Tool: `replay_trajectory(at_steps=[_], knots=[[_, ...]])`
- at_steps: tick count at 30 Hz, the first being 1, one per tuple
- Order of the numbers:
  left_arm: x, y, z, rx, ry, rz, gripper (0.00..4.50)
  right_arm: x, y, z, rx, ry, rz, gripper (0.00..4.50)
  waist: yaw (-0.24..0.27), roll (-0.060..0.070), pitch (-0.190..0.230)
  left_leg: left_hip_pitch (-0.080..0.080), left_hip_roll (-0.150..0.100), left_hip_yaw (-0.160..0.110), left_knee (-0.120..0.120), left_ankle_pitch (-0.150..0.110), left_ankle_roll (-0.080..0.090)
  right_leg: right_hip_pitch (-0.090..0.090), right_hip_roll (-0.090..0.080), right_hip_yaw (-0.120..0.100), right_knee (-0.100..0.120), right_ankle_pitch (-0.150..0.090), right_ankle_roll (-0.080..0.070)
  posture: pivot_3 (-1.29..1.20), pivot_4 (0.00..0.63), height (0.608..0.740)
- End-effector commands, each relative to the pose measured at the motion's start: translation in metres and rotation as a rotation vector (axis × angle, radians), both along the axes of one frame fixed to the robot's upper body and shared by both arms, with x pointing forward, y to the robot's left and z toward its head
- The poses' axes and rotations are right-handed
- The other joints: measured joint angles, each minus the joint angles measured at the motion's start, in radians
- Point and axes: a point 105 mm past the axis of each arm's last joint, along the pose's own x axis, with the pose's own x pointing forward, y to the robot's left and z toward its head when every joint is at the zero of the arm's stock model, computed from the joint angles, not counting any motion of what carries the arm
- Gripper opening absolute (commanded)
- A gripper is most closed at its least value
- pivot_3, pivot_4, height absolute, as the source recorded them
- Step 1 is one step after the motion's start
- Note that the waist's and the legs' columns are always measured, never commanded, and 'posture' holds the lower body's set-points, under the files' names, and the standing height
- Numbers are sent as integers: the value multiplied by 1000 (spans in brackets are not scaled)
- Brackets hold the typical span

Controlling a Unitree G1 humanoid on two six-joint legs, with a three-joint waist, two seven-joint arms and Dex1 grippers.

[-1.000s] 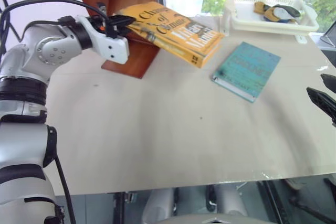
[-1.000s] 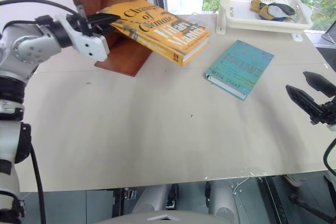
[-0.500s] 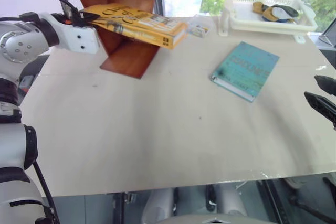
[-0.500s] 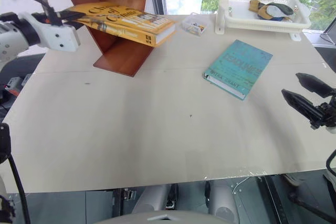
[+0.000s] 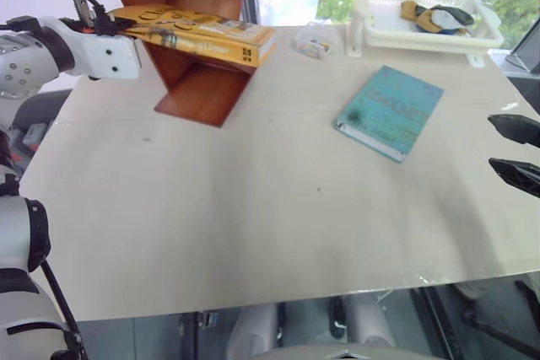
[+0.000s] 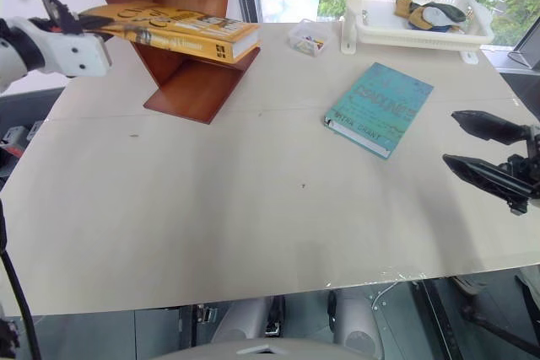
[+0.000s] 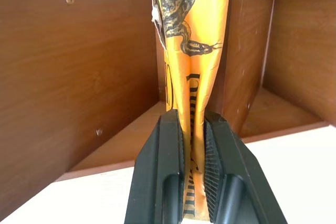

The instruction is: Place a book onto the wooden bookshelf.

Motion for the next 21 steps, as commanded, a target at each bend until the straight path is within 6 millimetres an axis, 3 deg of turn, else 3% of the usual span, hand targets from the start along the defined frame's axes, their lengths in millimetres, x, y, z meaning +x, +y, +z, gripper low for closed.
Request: replay_trajectory(at_steps=[1, 6, 16, 21], knots=[[-10, 17, 22, -53, -84, 40, 457, 0, 0, 6, -21, -26, 15, 4500, 0, 0, 0, 0, 0, 0, 0, 0, 0, 0, 0, 0, 0, 0, 0, 0, 150, 707], [-10, 22, 25, -39, -90, 68, 457, 3, -1, 7, -18, -32, 22, 4500, 0, -1, 0, 0, 0, 1, 0, 0, 0, 0, 0, 0, 0, 0, 0, 0, 150, 707], [7, 5, 25, -62, -73, 48, 457, 2, -6, 5, -23, -44, -2, 4500, 0, -2, 0, 0, 0, 1, 0, 0, -1, -1, 0, 0, 1, 0, 0, 0, 150, 707], [8, 14, 22, -47, -55, 102, 3015, -2, -11, 6, -22, -47, -23, 4500, 0, -2, 0, -4, 0, 2, 0, 2, -4, -4, 0, 0, 1, 0, 0, 0, 150, 707]])
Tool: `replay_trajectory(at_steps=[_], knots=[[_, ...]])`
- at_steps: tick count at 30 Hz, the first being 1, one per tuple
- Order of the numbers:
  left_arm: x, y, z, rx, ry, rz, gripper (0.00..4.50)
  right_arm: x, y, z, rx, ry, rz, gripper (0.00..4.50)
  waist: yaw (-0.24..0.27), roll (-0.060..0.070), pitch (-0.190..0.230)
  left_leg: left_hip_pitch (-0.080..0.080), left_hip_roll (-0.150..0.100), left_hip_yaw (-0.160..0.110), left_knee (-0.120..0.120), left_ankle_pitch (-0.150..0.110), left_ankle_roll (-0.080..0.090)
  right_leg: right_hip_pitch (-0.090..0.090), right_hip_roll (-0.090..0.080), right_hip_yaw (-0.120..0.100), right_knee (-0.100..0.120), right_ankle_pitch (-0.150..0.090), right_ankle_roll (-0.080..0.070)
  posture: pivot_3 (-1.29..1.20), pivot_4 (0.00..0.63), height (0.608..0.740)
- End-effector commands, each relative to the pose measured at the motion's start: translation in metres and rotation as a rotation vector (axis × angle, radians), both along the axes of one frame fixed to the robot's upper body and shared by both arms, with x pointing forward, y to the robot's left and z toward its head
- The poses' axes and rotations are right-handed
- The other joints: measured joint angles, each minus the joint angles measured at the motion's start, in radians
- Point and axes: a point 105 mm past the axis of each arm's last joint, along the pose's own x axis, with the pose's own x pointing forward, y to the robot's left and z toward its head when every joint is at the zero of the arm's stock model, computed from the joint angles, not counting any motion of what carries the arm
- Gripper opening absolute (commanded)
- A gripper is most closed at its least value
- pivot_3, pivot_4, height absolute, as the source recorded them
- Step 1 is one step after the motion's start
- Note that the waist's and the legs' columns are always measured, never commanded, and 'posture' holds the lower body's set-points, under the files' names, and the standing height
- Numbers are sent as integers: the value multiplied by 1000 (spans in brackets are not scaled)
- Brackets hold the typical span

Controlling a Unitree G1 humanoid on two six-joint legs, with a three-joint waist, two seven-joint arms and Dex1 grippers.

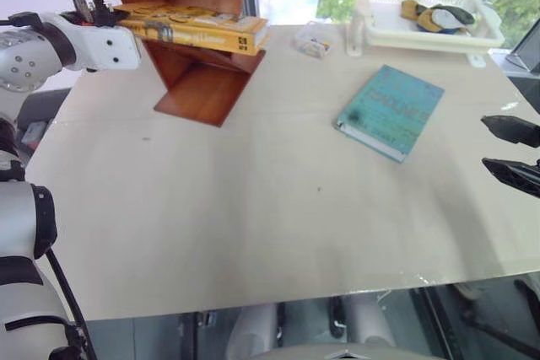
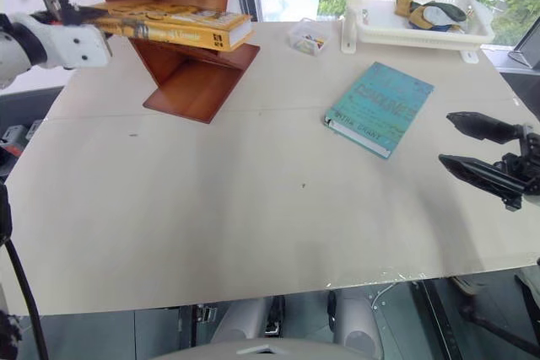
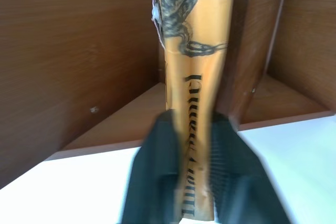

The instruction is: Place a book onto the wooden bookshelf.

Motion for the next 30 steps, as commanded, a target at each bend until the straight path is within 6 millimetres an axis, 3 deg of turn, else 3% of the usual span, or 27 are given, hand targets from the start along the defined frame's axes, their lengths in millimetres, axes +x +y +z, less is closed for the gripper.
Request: replay_trajectory(at_steps=[1, 3, 16, 22, 28, 30], knots=[[-5, 11, 20, 7, -63, 53, 3642, -7, -5, 12, -10, -65, -18, 4500, 0, 0, 0, 0, 0, 0, 0, 0, 0, 0, 0, 0, 0, 0, 0, 0, 150, 707], [-5, 15, 21, 17, -70, 79, 4457, -7, -5, 11, -9, -64, -21, 4500, 0, 0, 0, 0, 0, 0, 0, 0, 0, 0, 0, 0, 0, 0, 0, 0, 150, 707], [-13, 33, 32, -14, -137, 136, 4457, -4, -9, 8, -5, -61, -29, 4500, 0, -1, 0, 0, 0, 0, 0, 0, 0, 0, 0, 0, 0, 0, 0, 0, 150, 707], [-30, 31, 33, -174, -102, 20, 4457, -3, -11, 10, -10, -60, -29, 4500, -1, -1, 0, 1, 0, 1, 0, 0, 0, 0, -1, 1, 0, 0, 0, 0, 150, 707], [-48, 47, 37, -488, -115, -50, 4457, -3, -14, 12, -16, -52, -13, 4500, -2, -2, 0, 2, 1, 2, 1, 0, 0, 0, 0, 2, 2, 0, 0, 0, 150, 707], [-50, 46, 48, -694, -144, -127, 4457, -3, -13, 13, -19, -49, -4, 4500, -2, -2, 0, 2, 1, 3, 1, 0, 0, 0, 0, 2, 3, 0, 0, 0, 150, 707]])
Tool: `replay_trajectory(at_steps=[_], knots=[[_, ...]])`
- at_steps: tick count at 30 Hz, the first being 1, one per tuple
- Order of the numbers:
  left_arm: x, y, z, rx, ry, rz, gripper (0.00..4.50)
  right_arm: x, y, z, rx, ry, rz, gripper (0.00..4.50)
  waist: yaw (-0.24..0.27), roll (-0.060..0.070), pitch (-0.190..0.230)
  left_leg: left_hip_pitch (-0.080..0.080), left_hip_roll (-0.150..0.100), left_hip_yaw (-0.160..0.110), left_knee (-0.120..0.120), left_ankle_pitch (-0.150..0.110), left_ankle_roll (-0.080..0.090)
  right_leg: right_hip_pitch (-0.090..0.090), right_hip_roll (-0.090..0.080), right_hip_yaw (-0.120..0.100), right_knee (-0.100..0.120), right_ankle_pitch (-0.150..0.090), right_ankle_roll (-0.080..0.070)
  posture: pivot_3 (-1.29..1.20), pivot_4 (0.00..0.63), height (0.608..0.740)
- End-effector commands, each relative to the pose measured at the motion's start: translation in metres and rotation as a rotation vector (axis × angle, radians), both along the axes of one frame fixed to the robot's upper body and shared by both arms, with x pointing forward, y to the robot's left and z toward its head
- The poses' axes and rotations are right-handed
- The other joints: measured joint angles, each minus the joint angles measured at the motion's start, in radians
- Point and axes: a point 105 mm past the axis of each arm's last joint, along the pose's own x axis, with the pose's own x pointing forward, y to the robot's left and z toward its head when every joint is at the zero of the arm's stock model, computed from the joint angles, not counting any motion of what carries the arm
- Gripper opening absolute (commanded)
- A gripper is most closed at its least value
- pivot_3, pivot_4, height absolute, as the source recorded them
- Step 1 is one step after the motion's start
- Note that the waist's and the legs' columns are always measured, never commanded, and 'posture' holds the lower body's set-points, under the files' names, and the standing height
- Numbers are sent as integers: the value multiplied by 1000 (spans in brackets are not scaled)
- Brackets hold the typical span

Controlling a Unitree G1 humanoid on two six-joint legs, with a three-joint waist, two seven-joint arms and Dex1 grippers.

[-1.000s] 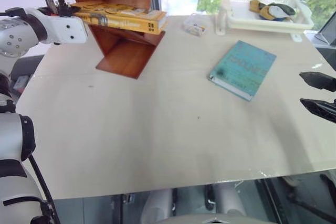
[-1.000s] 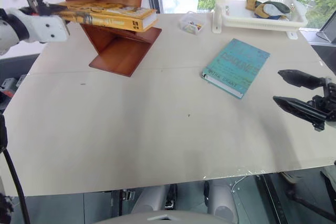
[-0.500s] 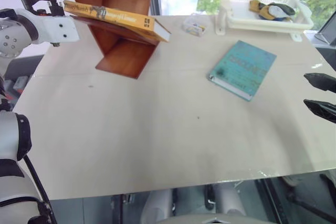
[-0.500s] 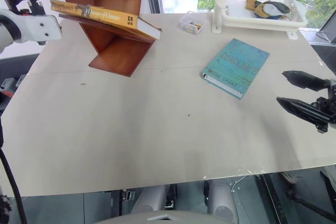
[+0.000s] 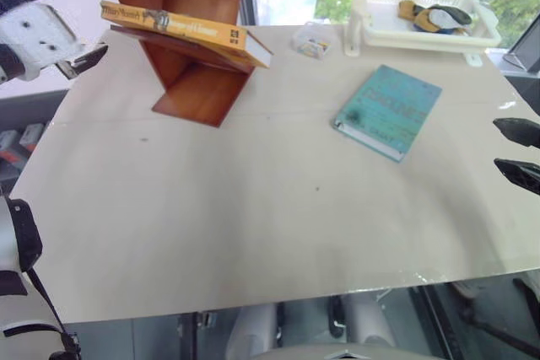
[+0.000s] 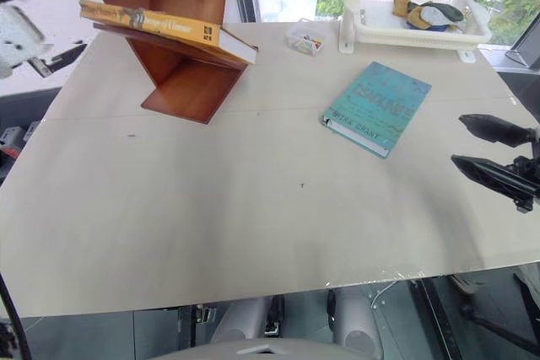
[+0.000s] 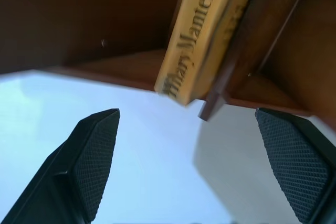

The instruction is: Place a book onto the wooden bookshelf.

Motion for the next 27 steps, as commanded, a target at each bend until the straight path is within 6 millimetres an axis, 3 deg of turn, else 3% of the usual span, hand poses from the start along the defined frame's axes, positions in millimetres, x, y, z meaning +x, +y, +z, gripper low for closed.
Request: replay_trajectory(at_steps=[1, 3, 6, 11, 14, 17, 21, 23, 25, 27], knots=[[-12, -3, 39, -344, -131, -146, 4457, -4, -1, 13, -20, -45, 15, 4500, 4, -1, 0, 0, 0, 0, 0, 0, 0, 0, 0, 0, 0, 0, 0, 0, 150, 707], [-10, -21, 39, -529, -75, -313, 4457, -4, 0, 14, -22, -42, 28, 4500, 7, -1, -1, 0, 0, -1, 2, 0, 0, 0, -1, 0, 3, 0, 0, 0, 150, 707], [-12, -75, 24, -731, 137, -632, 4457, -3, 1, 17, -21, -43, 36, 4500, 7, -1, -1, 1, -1, -1, 4, 0, 0, 1, -2, 1, 6, 0, 0, 0, 150, 707], [-43, -160, 3, -904, 427, -1006, 4457, -4, 1, 18, -25, -34, 44, 4500, -3, -4, 0, 3, -1, -6, 7, 0, 0, 1, -1, 5, 10, 0, 0, 0, 150, 707], [-56, -188, -5, -998, 528, -1131, 4457, -6, 1, 18, -29, -28, 41, 4500, -5, -4, 0, 4, 0, -5, 7, 0, 0, 1, 0, 7, 11, 0, 0, 0, 150, 707], [-70, -240, -39, -1059, 745, -1254, 4457, -8, -1, 19, -37, -23, 30, 4500, -1, 0, -2, 6, 0, -4, 7, 0, 0, 2, 0, 8, 11, 0, 0, 0, 150, 707], [-83, -270, -67, -1009, 884, -1266, 4457, -10, -2, 20, -43, -21, 19, 4500, 1, -1, -1, 7, 0, -4, 7, 0, 0, 4, 2, 9, 11, 0, -1, 0, 150, 707], [-75, -284, -75, -1039, 860, -1246, 4457, -11, -2, 20, -46, -19, 12, 4500, 2, -1, -2, 8, 0, -4, 7, 0, 0, 4, 3, 10, 11, -1, -1, 0, 150, 707], [-51, -297, -81, -1100, 735, -1163, 4457, -12, -2, 19, -47, -18, 9, 4500, 3, 0, -2, 9, 0, -4, 7, -2, 2, 5, 3, 10, 11, -1, -1, 0, 150, 707], [-18, -304, -79, -1169, 504, -1030, 4457, -11, 0, 18, -45, -19, 6, 4500, 11, 1, -3, 8, 0, -4, 7, -2, 3, 5, 3, 10, 10, -1, -2, 0, 150, 707]])
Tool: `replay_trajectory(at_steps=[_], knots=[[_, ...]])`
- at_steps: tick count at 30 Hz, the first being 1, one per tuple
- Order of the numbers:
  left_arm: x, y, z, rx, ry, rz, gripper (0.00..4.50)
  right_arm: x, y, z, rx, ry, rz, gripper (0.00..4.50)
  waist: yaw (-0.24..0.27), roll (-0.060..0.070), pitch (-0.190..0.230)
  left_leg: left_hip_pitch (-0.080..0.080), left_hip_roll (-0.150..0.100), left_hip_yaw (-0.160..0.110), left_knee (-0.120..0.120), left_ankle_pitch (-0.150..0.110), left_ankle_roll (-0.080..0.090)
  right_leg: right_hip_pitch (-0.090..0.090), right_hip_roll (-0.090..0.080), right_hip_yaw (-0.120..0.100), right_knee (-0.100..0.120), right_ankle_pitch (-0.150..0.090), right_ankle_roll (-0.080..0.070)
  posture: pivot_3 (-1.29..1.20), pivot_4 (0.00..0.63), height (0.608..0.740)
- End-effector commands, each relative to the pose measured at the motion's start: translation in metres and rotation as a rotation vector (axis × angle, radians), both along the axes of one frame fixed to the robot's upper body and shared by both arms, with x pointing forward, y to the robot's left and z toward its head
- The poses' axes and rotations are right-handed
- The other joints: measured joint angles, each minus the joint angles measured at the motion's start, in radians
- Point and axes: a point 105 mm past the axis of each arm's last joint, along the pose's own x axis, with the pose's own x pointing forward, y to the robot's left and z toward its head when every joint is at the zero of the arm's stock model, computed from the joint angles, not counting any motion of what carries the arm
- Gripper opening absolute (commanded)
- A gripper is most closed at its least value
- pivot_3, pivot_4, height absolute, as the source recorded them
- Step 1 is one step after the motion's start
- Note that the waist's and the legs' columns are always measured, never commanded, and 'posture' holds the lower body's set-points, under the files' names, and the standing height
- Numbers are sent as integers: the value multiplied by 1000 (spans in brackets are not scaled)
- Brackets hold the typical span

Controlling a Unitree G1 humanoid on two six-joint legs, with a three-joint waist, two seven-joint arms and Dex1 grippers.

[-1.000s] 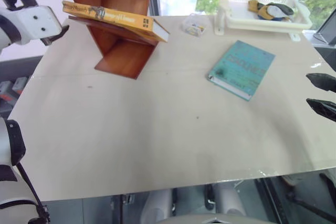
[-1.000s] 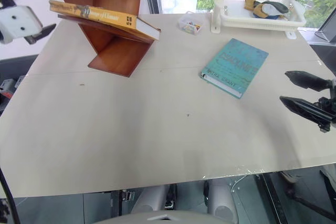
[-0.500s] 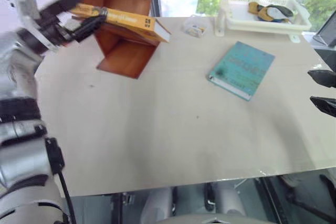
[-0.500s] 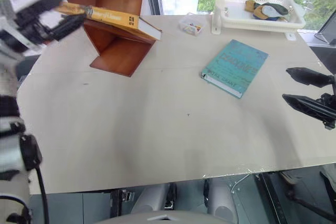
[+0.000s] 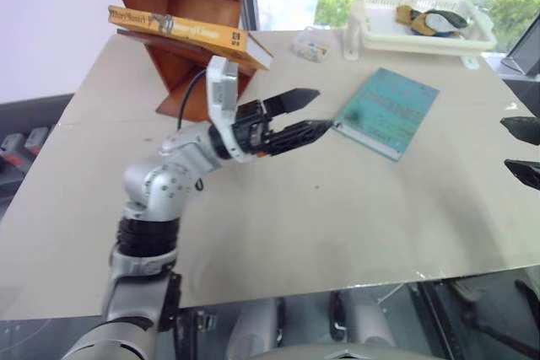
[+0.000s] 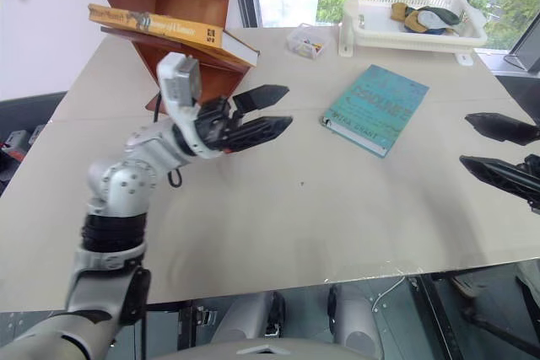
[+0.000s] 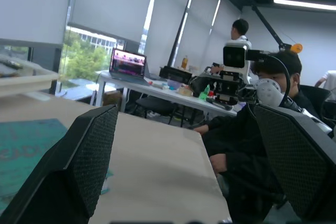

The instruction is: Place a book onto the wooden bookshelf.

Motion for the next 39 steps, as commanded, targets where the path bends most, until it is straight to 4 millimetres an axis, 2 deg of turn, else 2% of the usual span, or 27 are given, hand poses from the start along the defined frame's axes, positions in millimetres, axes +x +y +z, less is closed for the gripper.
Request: replay_trajectory(at_steps=[1, 4, 10, 14, 17, 18, 21, 25, 30, 31, 34, 36, 39], knots=[[63, -18, 10, -165, -157, 453, 4457, -5, 3, 10, -17, -48, -4, 4500, 10, 0, 0, 1, -1, 0, 0, 0, 1, 2, 0, 1, -2, 0, -2, 0, 150, 707], [85, -19, 13, -217, -231, 651, 4457, -5, 3, 10, -22, -49, -13, 4500, 12, 0, 0, 0, -1, -1, 0, 0, 1, 2, 0, 1, -4, 0, -2, 0, 150, 707], [106, -10, 17, -253, -318, 875, 4457, -6, 1, 12, -27, -53, -29, 4500, 11, 0, 0, -3, -1, -1, -3, -2, 3, 0, -1, 0, -9, 2, 1, 0, 150, 707], [117, 16, 23, -274, -365, 1076, 4457, -6, 2, 12, -30, -53, -35, 4500, 15, 0, 0, -4, -1, -1, -4, -2, 4, 0, -1, -1, -14, 4, 4, 0, 150, 707], [129, 42, 15, -255, -328, 1228, 4457, -6, 1, 11, -33, -52, -42, 4500, 15, 0, 0, -4, -1, 0, -4, -3, 5, 0, -1, -1, -15, 4, 5, 0, 150, 707], [131, 45, 13, -249, -313, 1235, 4457, -6, 0, 11, -34, -53, -46, 4500, 10, 0, 0, -4, -1, 1, -4, -3, 5, 0, -2, -1, -15, 4, 5, 0, 150, 707], [130, 39, 9, -224, -306, 1181, 4457, -5, 0, 11, -32, -53, -48, 4500, -3, 1, -1, -2, 0, 3, -5, -3, 5, 0, -1, 0, -14, 5, 5, 0, 150, 707], [118, 11, -2, -145, -335, 986, 4457, -3, 1, 8, -33, -48, -47, 4500, -2, 1, -1, -1, 3, 4, -5, -3, 5, 0, 3, 1, -14, 6, 3, 0, 150, 707], [113, 8, -17, -89, -275, 921, 4457, -2, 2, 7, -33, -43, -46, 4500, 4, 1, -1, -3, 3, 3, -5, -3, 4, 0, 2, 1, -15, 6, 3, 0, 150, 707], [112, 8, -25, -61, -243, 897, 4457, -2, 1, 6, -34, -41, -47, 4500, 4, 1, -1, -4, 2, 3, -5, -3, 4, 0, 2, 1, -15, 6, 3, 0, 150, 707], [95, 7, -66, 93, -98, 711, 4457, -2, -2, 1, -21, -17, -55, 4500, 1, 2, -1, -3, 2, 3, -5, -1, 2, 0, 2, 1, -16, 6, 3, 0, 150, 707], [83, 12, -86, 173, -53, 656, 4457, -1, -6, -3, 15, 0, -69, 4500, -2, 2, -1, -4, 2, 3, -6, -1, 1, -1, 2, 1, -16, 6, 3, 0, 150, 707], [63, 39, -118, 274, 39, 645, 4457, -1, -14, -30, 15, 76, -97, 4500, -1, 2, -1, -3, 3, 4, -7, -1, 1, -2, 3, 2, -16, 6, 3, 0, 150, 707]])
